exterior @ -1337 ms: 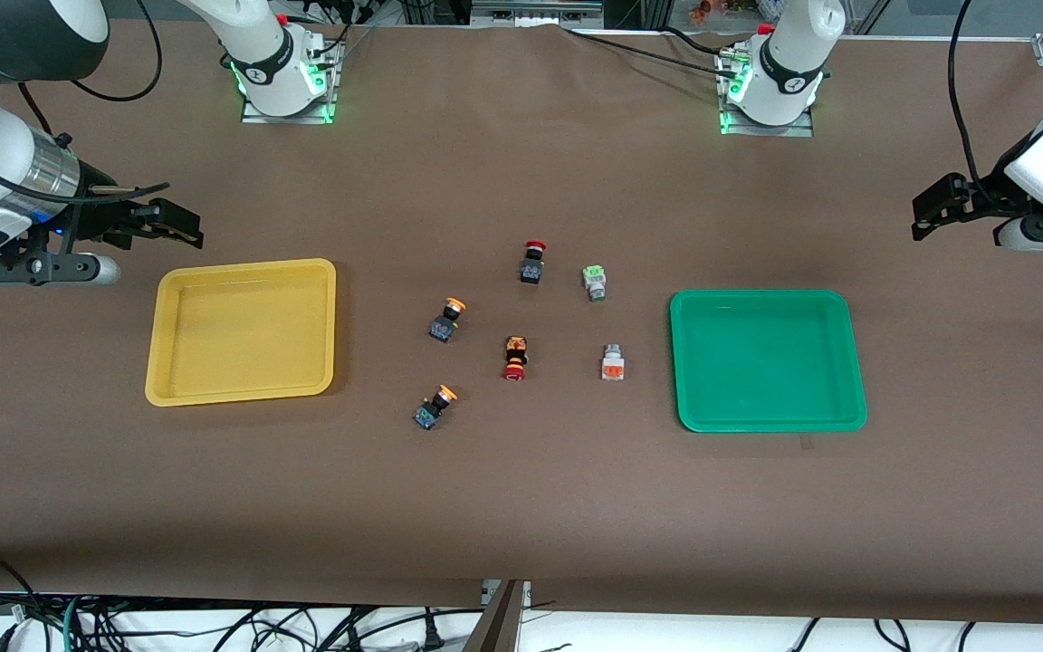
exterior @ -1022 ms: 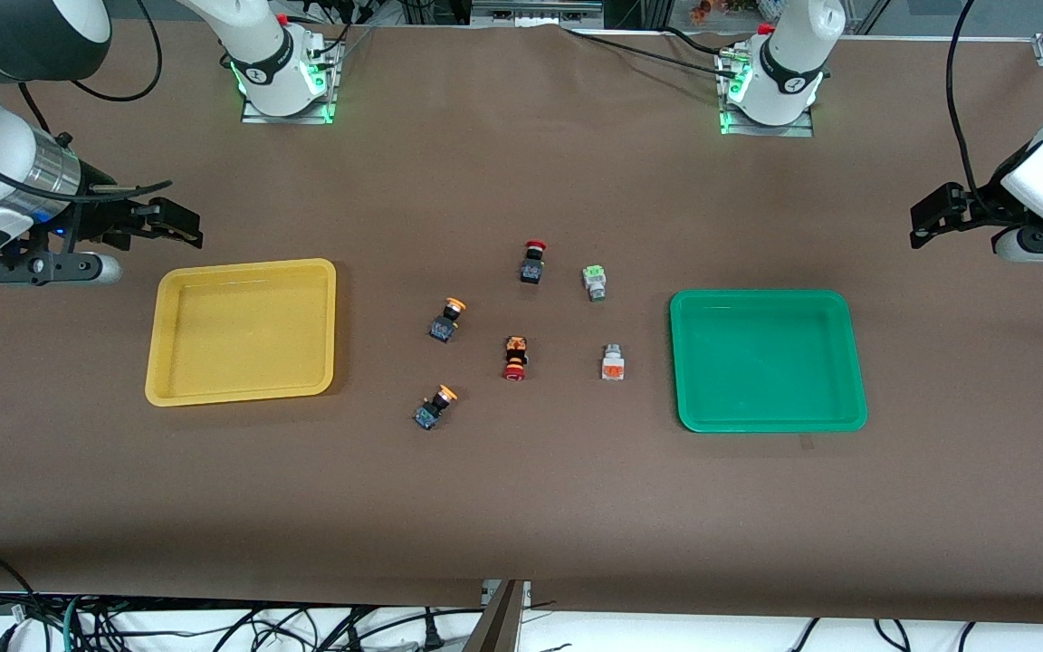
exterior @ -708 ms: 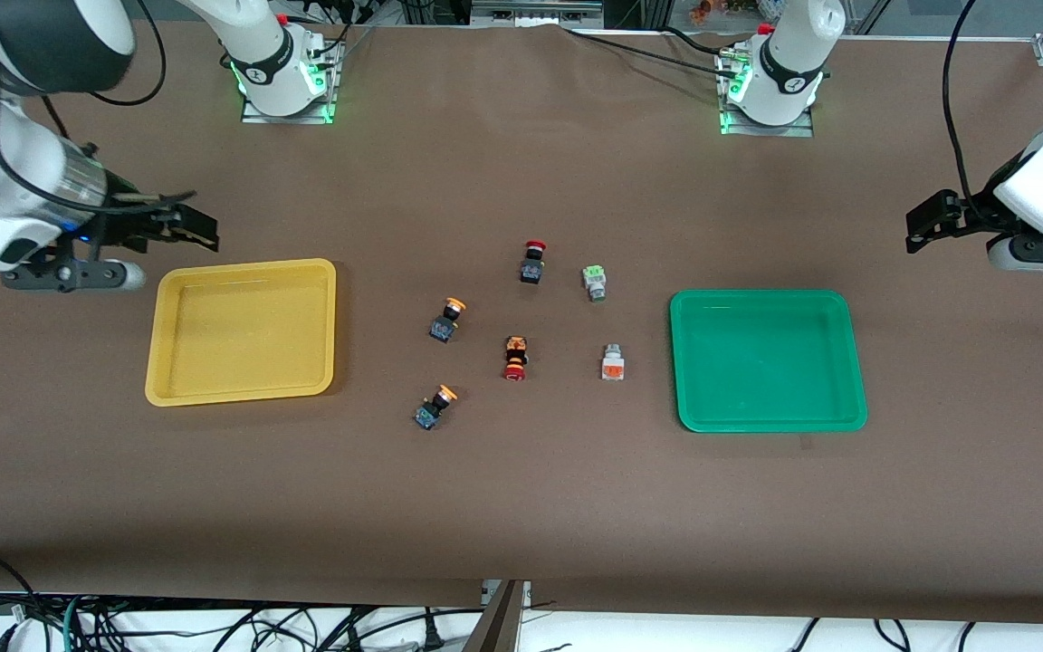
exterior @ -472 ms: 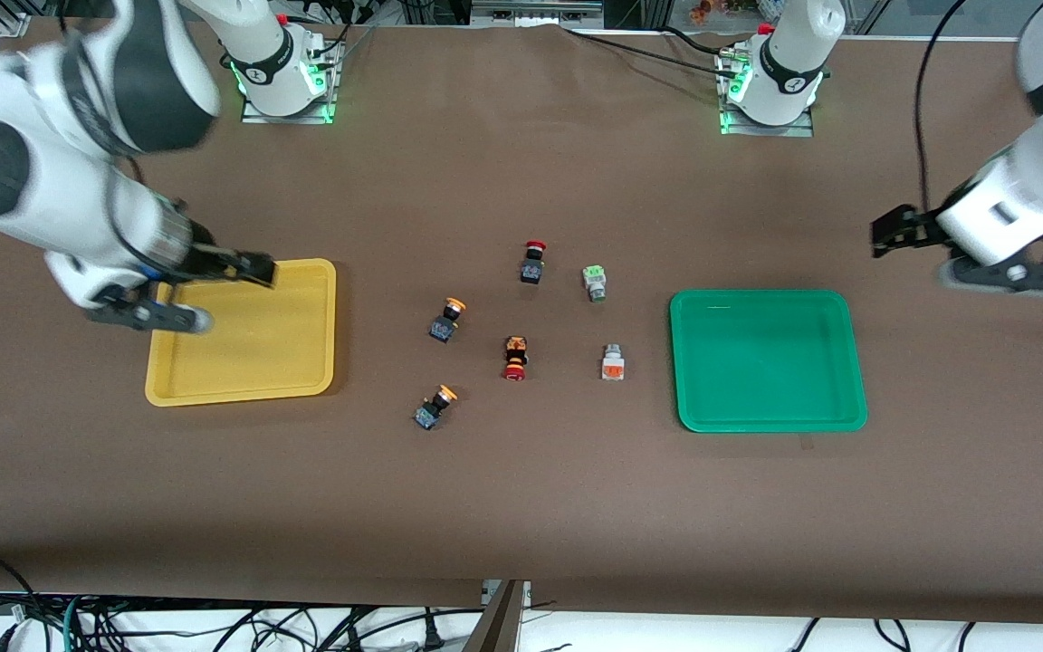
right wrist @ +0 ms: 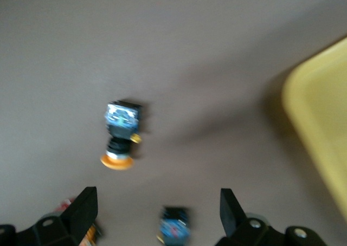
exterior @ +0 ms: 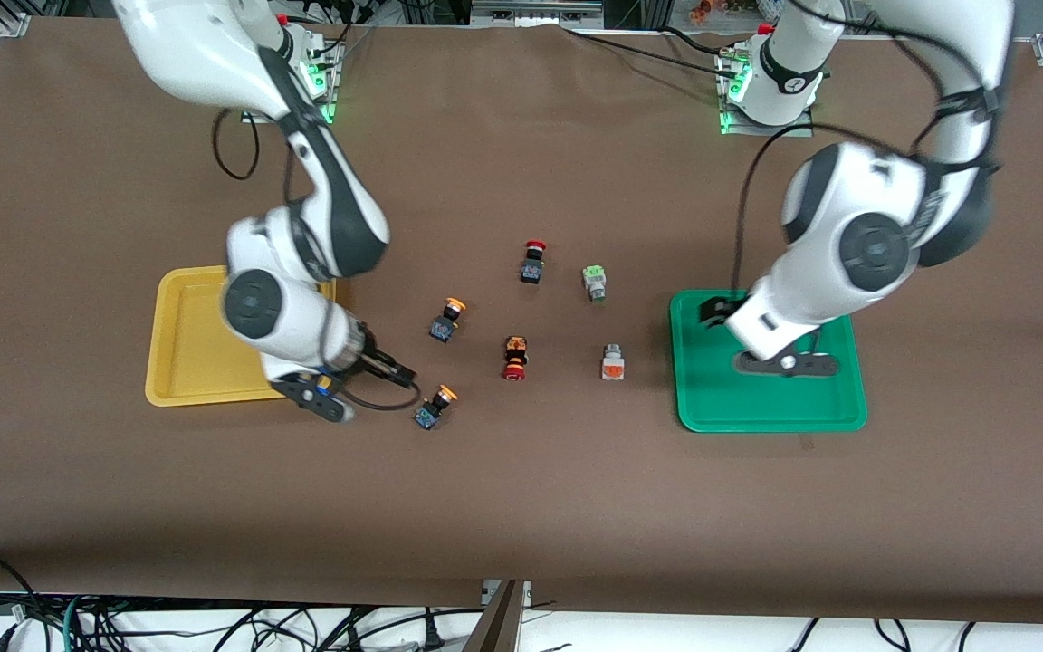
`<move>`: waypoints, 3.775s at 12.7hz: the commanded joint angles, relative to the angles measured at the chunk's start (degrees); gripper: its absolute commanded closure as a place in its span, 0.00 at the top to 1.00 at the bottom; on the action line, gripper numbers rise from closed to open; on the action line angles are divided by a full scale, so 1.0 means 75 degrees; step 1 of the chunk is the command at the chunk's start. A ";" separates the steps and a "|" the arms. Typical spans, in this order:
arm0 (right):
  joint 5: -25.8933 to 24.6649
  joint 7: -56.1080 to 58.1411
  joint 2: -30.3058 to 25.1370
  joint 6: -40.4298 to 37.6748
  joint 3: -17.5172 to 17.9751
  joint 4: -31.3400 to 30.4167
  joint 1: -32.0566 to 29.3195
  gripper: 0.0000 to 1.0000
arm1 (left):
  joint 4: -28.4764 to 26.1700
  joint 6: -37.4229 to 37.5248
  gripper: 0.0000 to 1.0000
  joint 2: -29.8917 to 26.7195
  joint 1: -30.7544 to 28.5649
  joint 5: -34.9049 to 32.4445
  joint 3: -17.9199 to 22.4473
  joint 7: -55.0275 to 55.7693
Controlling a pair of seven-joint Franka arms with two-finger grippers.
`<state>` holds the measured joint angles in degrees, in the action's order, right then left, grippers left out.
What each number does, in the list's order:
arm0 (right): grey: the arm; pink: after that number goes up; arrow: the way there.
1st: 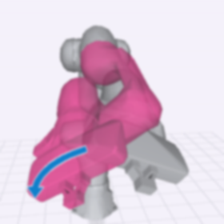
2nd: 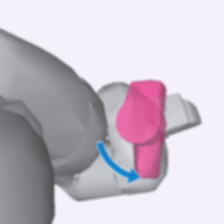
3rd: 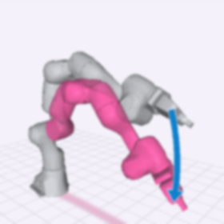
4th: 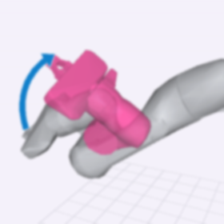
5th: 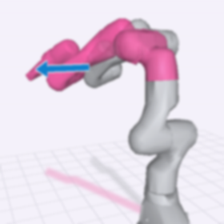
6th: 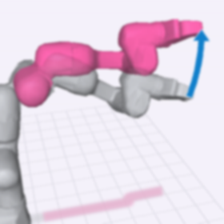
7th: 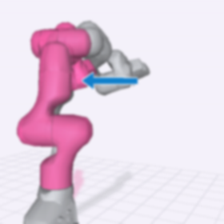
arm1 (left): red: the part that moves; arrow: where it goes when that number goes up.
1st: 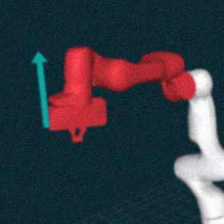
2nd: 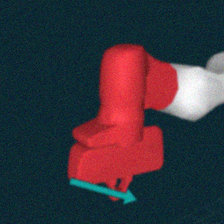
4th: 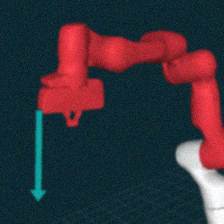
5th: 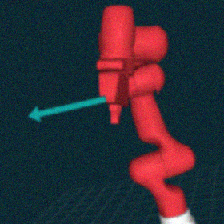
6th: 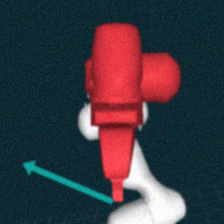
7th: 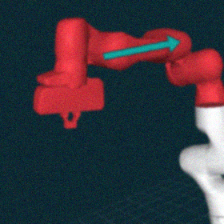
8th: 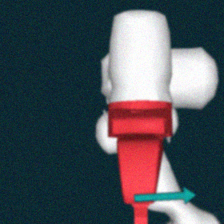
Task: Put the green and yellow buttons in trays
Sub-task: 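Grasp the blue button with the right gripper while the left grasps white button, then carry the blue button to the yellow tray while the left carries white button, then open both grippers to release the buttons into the trays, then grasp a red-lit blue button with the right gripper while the left grasps green button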
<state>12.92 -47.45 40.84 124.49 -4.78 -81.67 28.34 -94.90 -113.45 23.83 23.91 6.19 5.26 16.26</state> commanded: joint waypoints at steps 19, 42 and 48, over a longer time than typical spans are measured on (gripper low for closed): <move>0.0270 0.3272 -0.0226 -0.1738 -0.0683 -0.0296 -0.0697 0.00 | 0.0501 -0.0677 0.01 0.1139 0.1349 0.0159 0.0480 0.1477; 0.1067 -0.0517 -0.0162 0.1927 -0.0007 -0.2541 0.1482 0.90 | -0.2320 -0.2667 1.00 0.0630 0.0631 0.0194 -0.1850 0.1979; 0.1055 0.0207 -0.0546 0.1088 -0.0159 -0.2471 0.1180 0.00 | -0.2335 -0.3178 0.19 0.1029 0.0878 0.0182 -0.1932 0.2414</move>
<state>19.78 -49.45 38.82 136.22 -5.52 -100.49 38.91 -112.51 -137.16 32.24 30.72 6.72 -9.30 34.49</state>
